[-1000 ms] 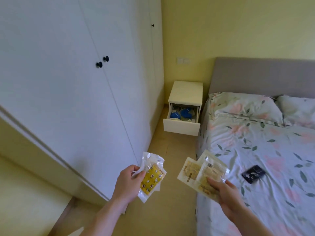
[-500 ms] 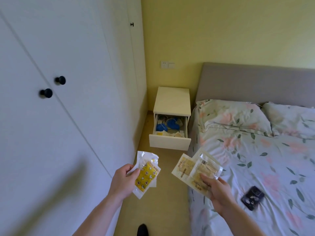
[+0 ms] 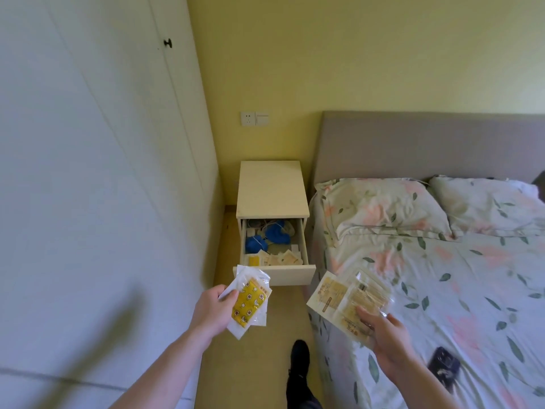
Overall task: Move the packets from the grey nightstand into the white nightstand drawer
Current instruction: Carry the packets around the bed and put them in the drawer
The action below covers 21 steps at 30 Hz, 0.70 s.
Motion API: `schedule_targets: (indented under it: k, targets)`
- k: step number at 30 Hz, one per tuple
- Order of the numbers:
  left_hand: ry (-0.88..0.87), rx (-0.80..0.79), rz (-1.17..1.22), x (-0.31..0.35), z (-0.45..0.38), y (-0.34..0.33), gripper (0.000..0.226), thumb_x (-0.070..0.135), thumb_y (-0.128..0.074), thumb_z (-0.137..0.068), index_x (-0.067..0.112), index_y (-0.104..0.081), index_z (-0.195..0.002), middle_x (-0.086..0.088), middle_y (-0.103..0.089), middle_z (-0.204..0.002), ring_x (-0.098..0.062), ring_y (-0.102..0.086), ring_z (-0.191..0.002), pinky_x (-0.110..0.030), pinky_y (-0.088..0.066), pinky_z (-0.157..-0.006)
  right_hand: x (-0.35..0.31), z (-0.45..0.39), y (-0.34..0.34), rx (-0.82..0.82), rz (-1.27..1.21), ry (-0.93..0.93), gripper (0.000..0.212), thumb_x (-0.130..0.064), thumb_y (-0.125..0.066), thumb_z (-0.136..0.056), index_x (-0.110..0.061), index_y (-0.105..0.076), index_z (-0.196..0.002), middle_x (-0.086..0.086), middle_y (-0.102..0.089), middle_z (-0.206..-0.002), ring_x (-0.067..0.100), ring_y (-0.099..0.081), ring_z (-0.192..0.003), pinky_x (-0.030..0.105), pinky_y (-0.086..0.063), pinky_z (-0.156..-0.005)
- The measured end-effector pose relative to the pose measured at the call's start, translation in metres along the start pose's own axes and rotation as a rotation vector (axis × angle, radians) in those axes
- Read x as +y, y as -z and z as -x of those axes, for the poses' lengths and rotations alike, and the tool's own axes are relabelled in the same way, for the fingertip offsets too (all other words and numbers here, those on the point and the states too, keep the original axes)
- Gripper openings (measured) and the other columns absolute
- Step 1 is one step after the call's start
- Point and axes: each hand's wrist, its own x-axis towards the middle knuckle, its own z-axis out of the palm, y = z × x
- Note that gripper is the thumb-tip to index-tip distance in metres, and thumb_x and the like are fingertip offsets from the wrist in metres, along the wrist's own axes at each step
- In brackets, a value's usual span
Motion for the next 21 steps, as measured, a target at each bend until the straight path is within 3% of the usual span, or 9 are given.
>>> schedule_targets:
  k: [9,14,21]
  targets:
    - [0.110,-0.010,-0.050,0.050,-0.148,-0.018,0.026,0.043,-0.053,-0.103,0.022,-0.068,-0.100,0.003,-0.073,-0.092,-0.013,-0.071,-0.084,-0.020,-0.052,-0.061,-0.062,-0.139,-0.064,0.015,0.067,-0.098,0.032,-0.002,-0.078,-0.086,-0.004,-0.066,-0.116,0.015,-0.079,-0.102,0.034,-0.077,-0.094,0.052,-0.061,-0.088]
    - [0.181,0.007,-0.071,0.065,-0.212,-0.033,0.027,0.040,-0.051,-0.105,0.020,-0.067,-0.096,0.000,-0.072,-0.091,-0.013,-0.069,-0.083,-0.021,-0.049,-0.060,-0.104,-0.209,-0.091,-0.003,0.171,-0.122,0.030,-0.001,-0.077,-0.087,-0.003,-0.068,-0.115,0.014,-0.079,-0.100,0.032,-0.077,-0.090,0.039,-0.061,-0.070]
    - [0.272,-0.042,-0.080,0.059,-0.288,-0.038,0.020,0.035,-0.053,-0.105,0.022,-0.067,-0.099,0.000,-0.072,-0.095,-0.014,-0.069,-0.087,-0.026,-0.054,-0.068,-0.137,-0.277,-0.141,0.016,0.288,-0.123,0.024,-0.001,-0.076,-0.088,-0.006,-0.069,-0.110,0.013,-0.078,-0.099,0.032,-0.076,-0.091,0.040,-0.060,-0.072]
